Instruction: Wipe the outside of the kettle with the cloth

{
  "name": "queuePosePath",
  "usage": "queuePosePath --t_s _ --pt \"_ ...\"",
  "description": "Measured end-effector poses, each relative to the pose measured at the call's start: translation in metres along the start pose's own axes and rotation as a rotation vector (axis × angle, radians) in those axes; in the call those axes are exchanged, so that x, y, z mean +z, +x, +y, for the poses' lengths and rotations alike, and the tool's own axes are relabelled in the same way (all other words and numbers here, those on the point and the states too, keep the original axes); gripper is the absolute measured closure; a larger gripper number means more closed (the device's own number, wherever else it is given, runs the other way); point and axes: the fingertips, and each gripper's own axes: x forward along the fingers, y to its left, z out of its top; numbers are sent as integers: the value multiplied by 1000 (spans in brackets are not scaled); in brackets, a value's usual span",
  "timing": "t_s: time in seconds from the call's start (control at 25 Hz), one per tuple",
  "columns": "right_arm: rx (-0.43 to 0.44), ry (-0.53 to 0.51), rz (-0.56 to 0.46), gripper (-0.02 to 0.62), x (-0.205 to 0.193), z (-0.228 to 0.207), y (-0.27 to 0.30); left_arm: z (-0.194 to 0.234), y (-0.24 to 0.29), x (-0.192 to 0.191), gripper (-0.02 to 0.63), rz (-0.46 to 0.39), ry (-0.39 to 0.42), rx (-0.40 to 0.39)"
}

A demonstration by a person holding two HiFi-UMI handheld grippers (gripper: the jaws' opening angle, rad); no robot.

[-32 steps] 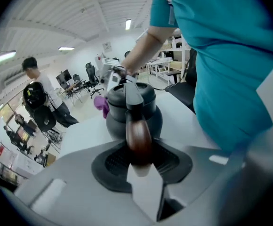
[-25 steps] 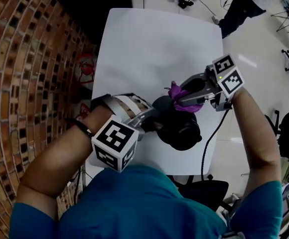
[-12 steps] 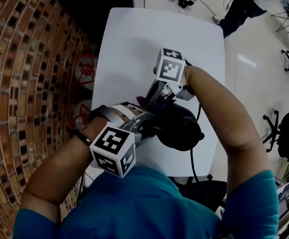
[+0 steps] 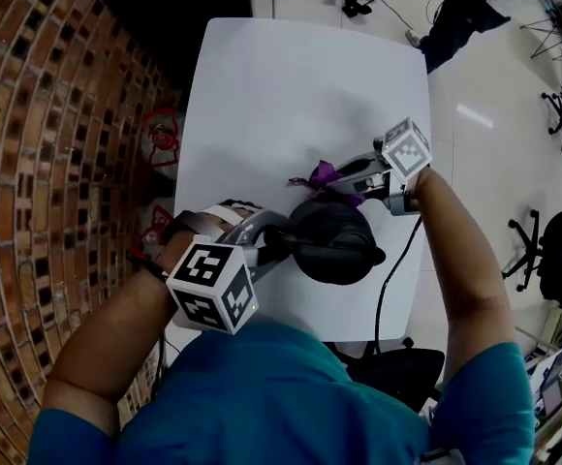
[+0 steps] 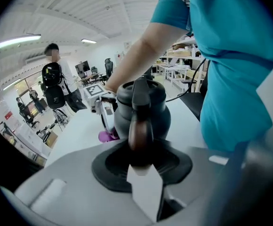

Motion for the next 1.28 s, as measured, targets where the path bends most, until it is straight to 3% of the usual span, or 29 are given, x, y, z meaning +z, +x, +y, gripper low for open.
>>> queuePosePath --t_s 0.28,0.64,0.76,0.92,1.0,1.04,1.12,1.2,1.28 --pt "-108 -23 -328 502 -55 7 -46 9 2 -16 491 6 -103 20" --pt "-174 -89 -508 503 -125 84 -16 12 4 -17 491 -7 -195 8" --pt "-192 -199 -519 503 -124 131 -10 13 6 -15 488 -45 -241 23" --pt "-341 -419 -564 503 -75 206 -49 14 6 -14 486 -164 -352 47" --pt "-449 -590 -512 503 -34 241 -53 16 6 -15 483 -240 -391 64" --pt "-504 -689 -432 503 -17 251 -44 17 5 -15 480 -280 -405 73" --pt "-601 -857 -200 502 6 252 -13 18 3 -14 476 -356 -418 88" --pt "-677 -903 59 502 14 232 18 19 5 -15 470 -417 -431 102" --pt "-699 -941 279 502 20 215 46 18 11 -18 459 -449 -448 113"
